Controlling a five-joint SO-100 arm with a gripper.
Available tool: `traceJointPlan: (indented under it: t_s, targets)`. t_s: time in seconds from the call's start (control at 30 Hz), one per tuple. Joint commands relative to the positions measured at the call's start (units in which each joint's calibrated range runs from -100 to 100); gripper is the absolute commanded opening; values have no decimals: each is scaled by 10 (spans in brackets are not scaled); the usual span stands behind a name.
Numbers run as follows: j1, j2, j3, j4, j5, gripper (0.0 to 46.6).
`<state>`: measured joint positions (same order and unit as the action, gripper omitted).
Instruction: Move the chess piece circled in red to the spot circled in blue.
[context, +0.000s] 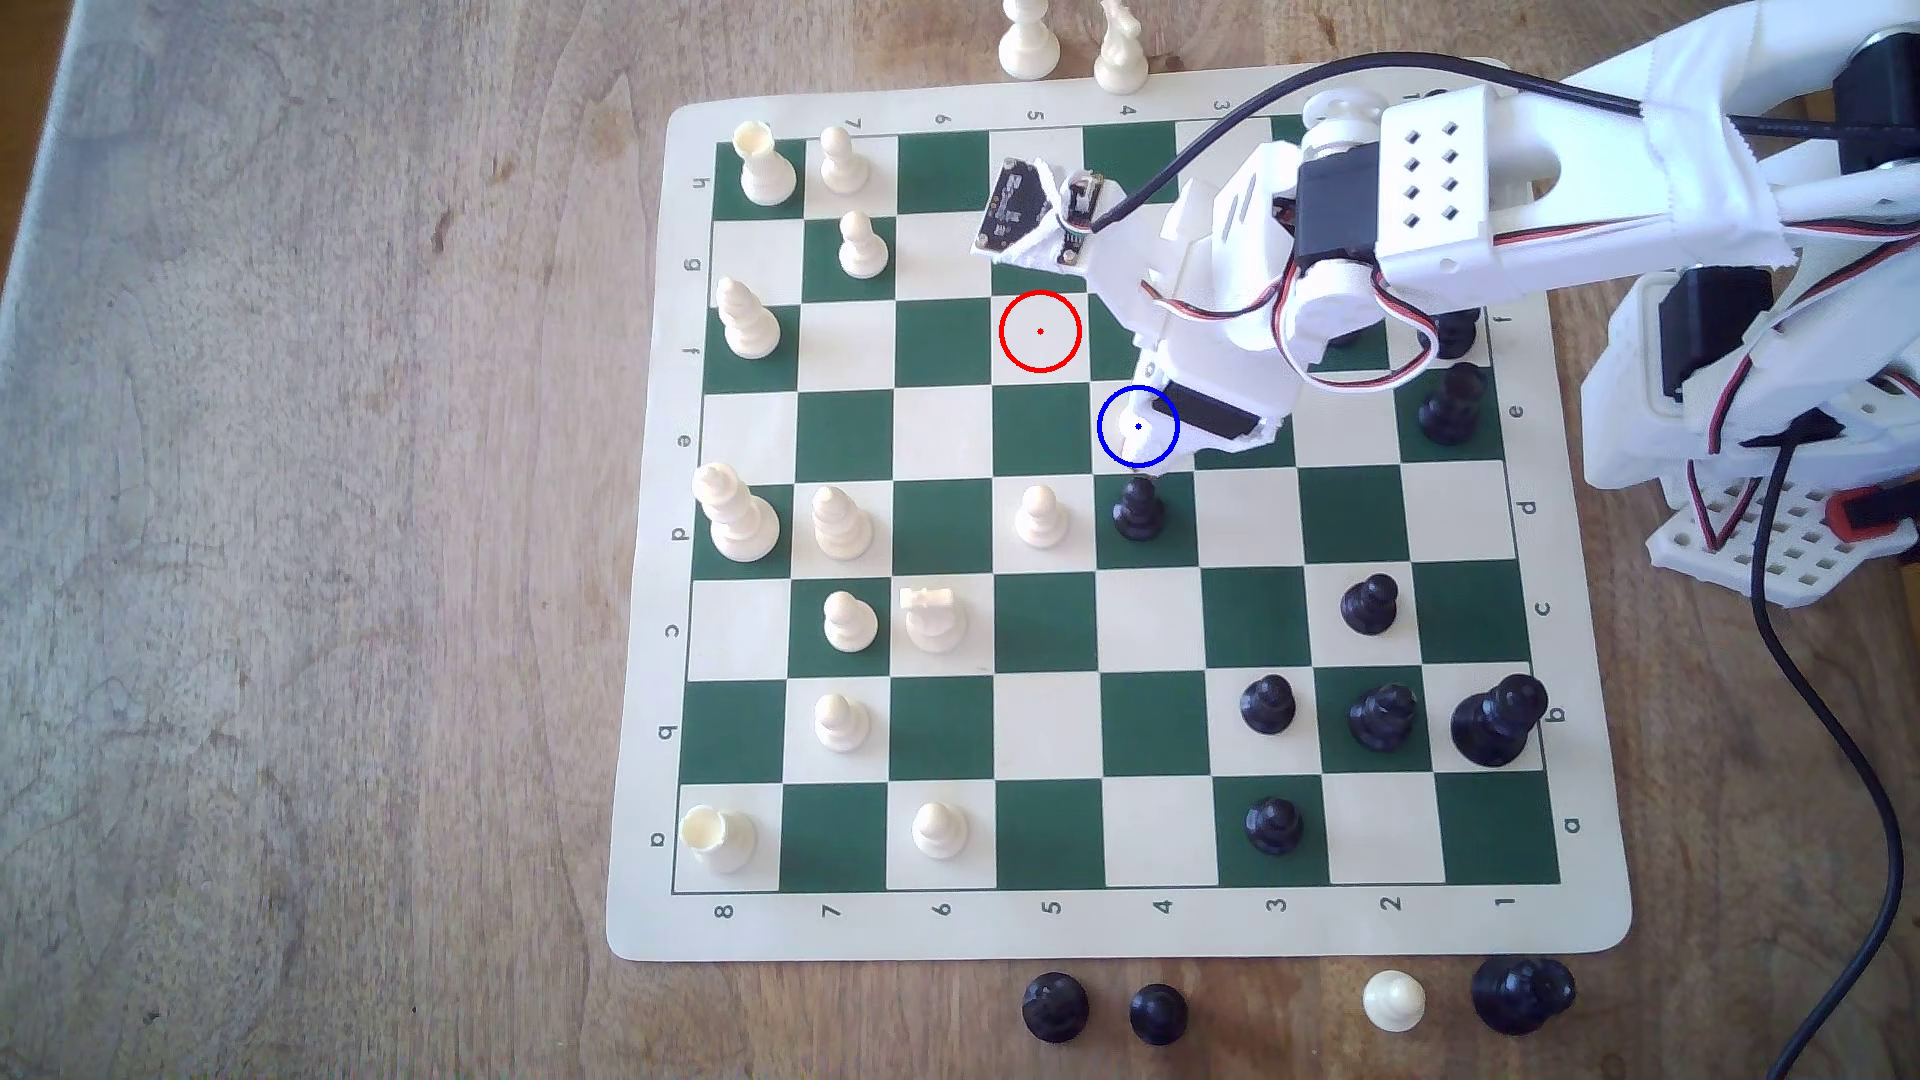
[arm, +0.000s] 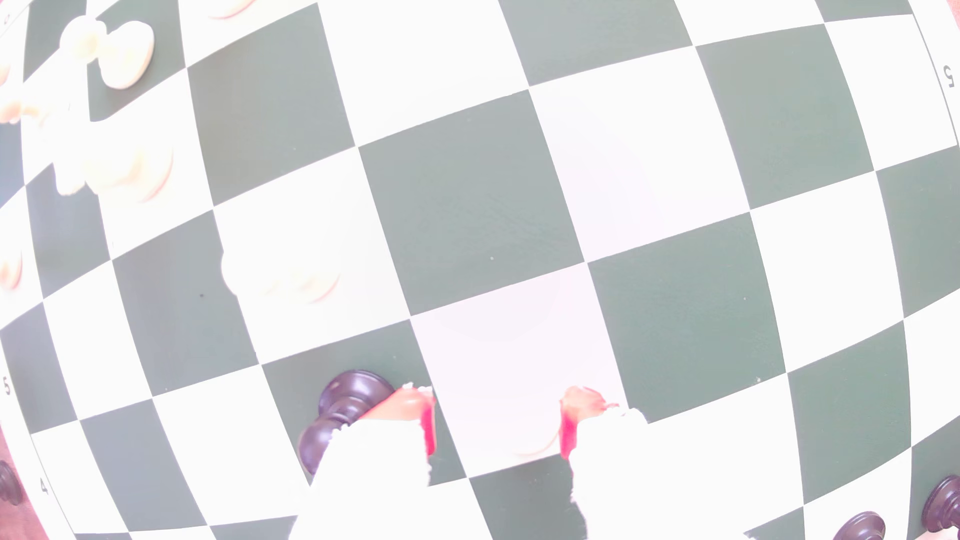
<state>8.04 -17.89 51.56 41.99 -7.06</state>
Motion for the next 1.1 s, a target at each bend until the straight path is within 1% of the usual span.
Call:
traceJointPlan:
  t_s: [0.0, 0.17, 0.3, 0.6, 0.73, 0.8, 0.87, 0.93, 1.0, 1.07]
  targets:
    - [3, -16, -10, 9, 3, 135]
    - [5, -42, -4, 31, 3, 134]
    - [7, -88, 14, 62, 3, 134]
    - [-9, -234, 39, 162, -1, 137]
    - [-28, -319, 81, 201, -8, 138]
    - [-35, -370, 111, 226, -11, 148]
    - [-35, -404, 141, 233, -6, 151]
    - [-39, -460, 189, 239, 5, 158]
    - [-52, -499, 213, 243, 7, 159]
    - [-72, -528, 226, 253, 3, 157]
